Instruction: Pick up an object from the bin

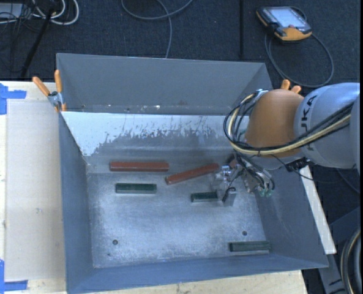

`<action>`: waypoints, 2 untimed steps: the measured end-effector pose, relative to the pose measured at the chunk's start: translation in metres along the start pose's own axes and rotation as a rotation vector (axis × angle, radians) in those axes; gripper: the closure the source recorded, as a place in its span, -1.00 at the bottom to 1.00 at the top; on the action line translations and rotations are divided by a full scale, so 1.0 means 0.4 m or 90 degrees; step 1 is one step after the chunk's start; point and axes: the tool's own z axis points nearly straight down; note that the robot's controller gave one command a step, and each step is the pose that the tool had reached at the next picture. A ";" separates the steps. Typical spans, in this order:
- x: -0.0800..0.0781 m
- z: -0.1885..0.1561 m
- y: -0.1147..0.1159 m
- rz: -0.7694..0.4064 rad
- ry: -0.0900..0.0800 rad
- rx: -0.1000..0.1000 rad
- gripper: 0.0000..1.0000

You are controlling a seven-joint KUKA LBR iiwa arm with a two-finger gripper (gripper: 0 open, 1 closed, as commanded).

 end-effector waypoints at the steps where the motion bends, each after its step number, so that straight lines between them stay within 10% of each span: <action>1: -0.001 0.005 0.002 -0.001 -0.003 0.000 -1.00; 2: 0.000 0.005 0.002 -0.001 -0.003 0.000 -1.00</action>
Offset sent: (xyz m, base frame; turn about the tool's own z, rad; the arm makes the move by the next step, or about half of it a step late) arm 0.0000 0.0000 0.0000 0.0000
